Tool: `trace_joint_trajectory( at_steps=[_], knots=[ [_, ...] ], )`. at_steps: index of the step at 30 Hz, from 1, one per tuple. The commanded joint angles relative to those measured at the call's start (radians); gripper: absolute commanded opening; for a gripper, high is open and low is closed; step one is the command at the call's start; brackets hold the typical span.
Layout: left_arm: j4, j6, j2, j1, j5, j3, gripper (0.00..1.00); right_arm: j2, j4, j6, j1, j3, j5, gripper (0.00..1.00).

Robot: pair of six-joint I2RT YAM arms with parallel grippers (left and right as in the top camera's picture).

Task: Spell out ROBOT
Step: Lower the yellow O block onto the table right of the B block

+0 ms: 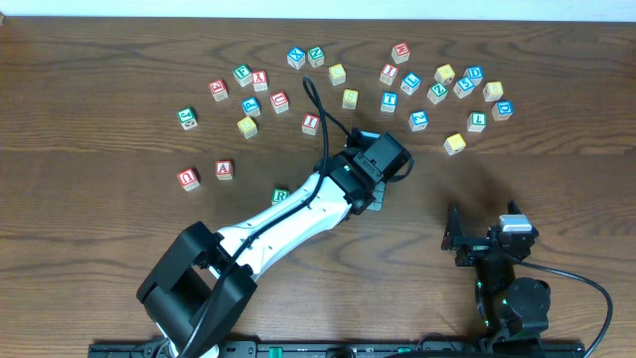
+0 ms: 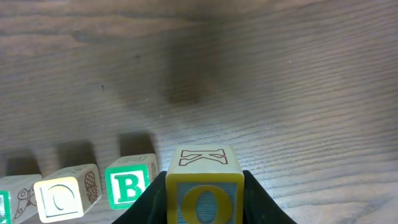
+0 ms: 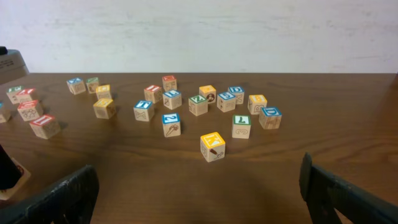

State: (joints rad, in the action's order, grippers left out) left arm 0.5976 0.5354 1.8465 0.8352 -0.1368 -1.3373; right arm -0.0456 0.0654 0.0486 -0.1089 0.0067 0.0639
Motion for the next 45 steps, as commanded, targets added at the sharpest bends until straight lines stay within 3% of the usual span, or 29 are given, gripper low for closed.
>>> trace_joint_trajectory(
  at_steps=[1, 45],
  knots=[
    [-0.021, 0.024, 0.024, 0.002, -0.002, 0.04, 0.14, 0.0, 0.003, 0.014, -0.006, -0.001, 0.008, 0.99],
    [-0.148, 0.054, 0.035, 0.002, 0.047, 0.143, 0.14, 0.0, 0.003, 0.014, -0.006, -0.001, 0.008, 0.99]
  ],
)
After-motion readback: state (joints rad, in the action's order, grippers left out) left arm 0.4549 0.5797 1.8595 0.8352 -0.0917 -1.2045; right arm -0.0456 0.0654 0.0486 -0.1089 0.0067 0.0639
